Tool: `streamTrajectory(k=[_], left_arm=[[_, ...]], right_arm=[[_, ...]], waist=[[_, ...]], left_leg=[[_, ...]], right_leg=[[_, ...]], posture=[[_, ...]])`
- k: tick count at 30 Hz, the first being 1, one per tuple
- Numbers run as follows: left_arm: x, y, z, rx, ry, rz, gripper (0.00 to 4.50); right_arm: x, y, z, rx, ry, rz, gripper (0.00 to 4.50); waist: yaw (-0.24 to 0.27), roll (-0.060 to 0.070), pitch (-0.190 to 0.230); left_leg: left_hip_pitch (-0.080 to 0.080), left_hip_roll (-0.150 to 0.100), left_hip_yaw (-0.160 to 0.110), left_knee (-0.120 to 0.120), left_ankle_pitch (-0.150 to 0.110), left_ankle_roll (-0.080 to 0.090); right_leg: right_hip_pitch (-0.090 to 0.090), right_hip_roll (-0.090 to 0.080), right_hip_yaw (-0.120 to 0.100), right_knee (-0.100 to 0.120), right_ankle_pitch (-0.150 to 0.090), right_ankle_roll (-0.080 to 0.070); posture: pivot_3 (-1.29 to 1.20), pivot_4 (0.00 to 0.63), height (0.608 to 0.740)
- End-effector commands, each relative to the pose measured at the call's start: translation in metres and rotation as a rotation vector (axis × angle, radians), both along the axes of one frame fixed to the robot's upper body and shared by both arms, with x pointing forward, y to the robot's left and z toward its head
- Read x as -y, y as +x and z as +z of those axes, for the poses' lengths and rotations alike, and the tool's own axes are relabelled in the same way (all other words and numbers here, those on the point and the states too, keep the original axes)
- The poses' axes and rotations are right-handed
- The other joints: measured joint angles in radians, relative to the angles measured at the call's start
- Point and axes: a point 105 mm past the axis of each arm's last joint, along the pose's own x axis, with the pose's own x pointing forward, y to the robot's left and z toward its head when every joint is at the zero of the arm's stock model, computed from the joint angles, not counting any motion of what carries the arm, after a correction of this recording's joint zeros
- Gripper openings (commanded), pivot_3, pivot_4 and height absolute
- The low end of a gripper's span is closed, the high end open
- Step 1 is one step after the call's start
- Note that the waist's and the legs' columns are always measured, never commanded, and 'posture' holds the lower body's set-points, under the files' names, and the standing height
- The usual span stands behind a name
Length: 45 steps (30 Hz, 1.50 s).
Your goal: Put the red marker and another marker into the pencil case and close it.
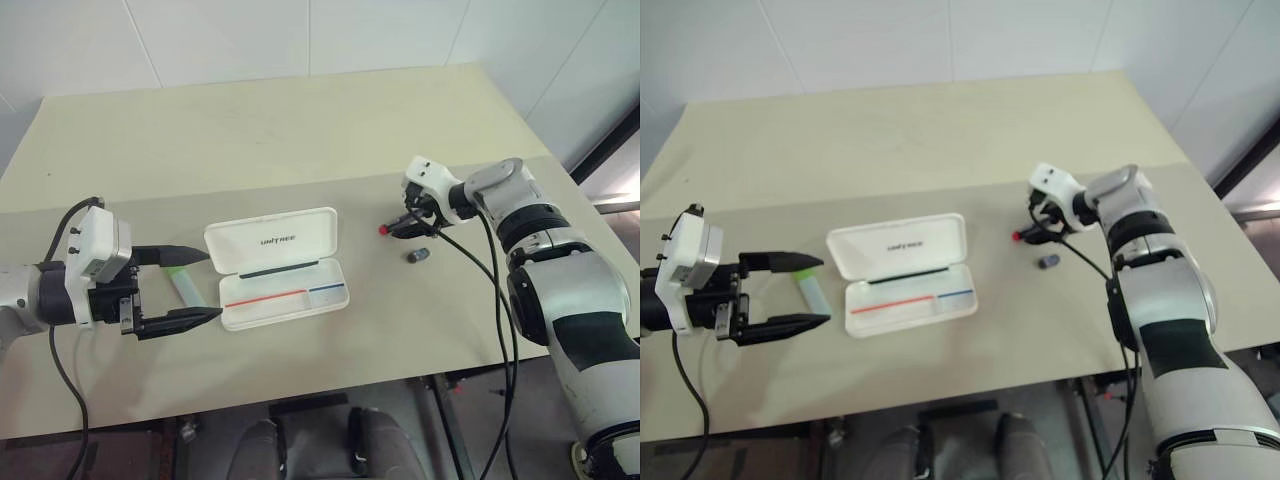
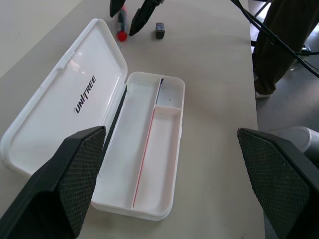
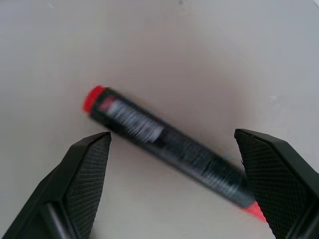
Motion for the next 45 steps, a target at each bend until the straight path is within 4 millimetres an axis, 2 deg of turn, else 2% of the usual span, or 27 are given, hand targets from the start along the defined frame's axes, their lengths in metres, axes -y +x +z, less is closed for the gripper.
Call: streamTrajectory(k=[1, 7, 8, 10, 18, 20, 25, 28, 36, 40, 42, 45], left_arm=[[0.002, -0.002, 0.007, 0.027, 0.005, -0.019, 4.5], [0.001, -0.003, 0.006, 0.028, 0.005, -0.012, 4.5], [0.001, -0.003, 0.006, 0.028, 0.005, -0.011, 4.5], [0.001, -0.003, 0.006, 0.028, 0.005, -0.008, 4.5], [0.001, -0.004, 0.006, 0.03, 0.007, -0.002, 4.5], [0.001, -0.004, 0.006, 0.032, 0.007, -0.001, 4.5], [0.002, -0.003, 0.005, 0.032, 0.003, -0.003, 4.5], [0.002, -0.002, 0.005, 0.032, 0.001, -0.004, 4.5], [-0.012, 0.001, 0.009, 0.051, 0.019, 0.042, 4.5], [-0.021, 0.005, 0.013, 0.079, 0.05, 0.059, 4.5], [-0.027, 0.005, 0.011, 0.084, 0.077, 0.064, 4.5], [-0.036, 0.005, 0.008, 0.085, 0.1, 0.074, 4.5]], right_arm=[[-0.001, 0.002, 0.006, 0.033, -0.02, 0.012, 4.2], [-0.001, 0.001, 0.0, 0.019, -0.07, 0.028, 4.2], [-0.002, 0.0, -0.001, 0.013, -0.078, 0.035, 4.02], [-0.003, -0.001, -0.003, 0.004, -0.088, 0.045, 3.56], [-0.004, -0.005, -0.012, -0.036, -0.117, 0.077, 0.96], [-0.002, -0.006, -0.013, -0.036, -0.125, 0.079, 0.59], [0.002, -0.005, -0.008, -0.022, -0.124, 0.084, 0.59], [0.0, -0.004, 0.002, 0.007, -0.101, 0.101, 0.59], [-0.017, -0.018, 0.045, 0.071, -0.081, 0.348, 0.59], [-0.034, -0.037, 0.059, 0.086, -0.073, 0.51, 0.59], [-0.045, -0.053, 0.062, 0.082, -0.061, 0.583, 0.59], [-0.073, -0.086, 0.067, 0.08, -0.02, 0.706, 0.59]], waist=[[0.0, 0.0, 0.0], [0.001, 0.0, 0.0], [0.001, 0.0, 0.0], [0.001, -0.001, -0.001], [0.002, -0.002, -0.001], [0.002, -0.003, -0.002], [0.002, -0.003, -0.002], [0.004, -0.003, -0.002], [0.002, -0.002, -0.001], [0.002, -0.002, -0.001], [0.004, -0.002, -0.001], [0.008, -0.002, -0.001]], left_leg=[[0.0, 0.0, 0.0, 0.0, 0.0, 0.0], [0.0, 0.0, 0.0, 0.001, 0.0, 0.0], [0.001, 0.0, 0.0, 0.001, 0.0, 0.0], [0.001, 0.0, 0.001, 0.001, 0.0, 0.0], [0.002, 0.001, 0.001, 0.002, 0.0, 0.0], [0.002, 0.001, 0.001, 0.002, -0.001, 0.0], [0.002, 0.001, 0.002, 0.002, -0.001, 0.0], [0.001, 0.001, 0.002, 0.002, -0.001, 0.0], [0.001, 0.001, 0.003, 0.001, -0.002, 0.0], [0.001, 0.003, 0.004, 0.001, -0.002, 0.0], [0.001, 0.003, 0.004, 0.001, -0.002, -0.001], [0.001, 0.003, 0.005, 0.002, -0.003, 0.0]], right_leg=[[0.0, 0.0, 0.0, 0.0, 0.0, 0.0], [0.0, 0.0, 0.001, 0.0, 0.0, 0.0], [0.0, 0.0, 0.001, 0.0, 0.0, 0.0], [0.0, 0.0, 0.001, 0.0, 0.0, 0.0], [0.001, 0.001, 0.001, 0.002, 0.001, -0.002], [0.001, 0.001, 0.001, 0.001, 0.001, -0.002], [0.0, 0.001, 0.002, 0.001, 0.001, -0.002], [0.0, 0.001, 0.002, 0.0, 0.001, -0.002], [-0.001, 0.001, 0.003, 0.0, 0.001, -0.002], [-0.002, 0.003, 0.004, 0.001, 0.001, -0.002], [-0.002, 0.003, 0.004, 0.001, 0.001, -0.002], [-0.002, 0.003, 0.004, 0.001, 0.001, -0.002]], posture=[[0.0, 0.15, 0.74], [0.0, 0.15, 0.74], [0.0, 0.15, 0.74], [0.0, 0.15, 0.74], [0.0, 0.15, 0.74], [0.0, 0.15, 0.74], [0.0, 0.15, 0.74], [0.0, 0.15, 0.74], [0.0, 0.15, 0.74], [0.0, 0.15, 0.74], [0.0, 0.15, 0.74], [0.0, 0.15, 0.74]])
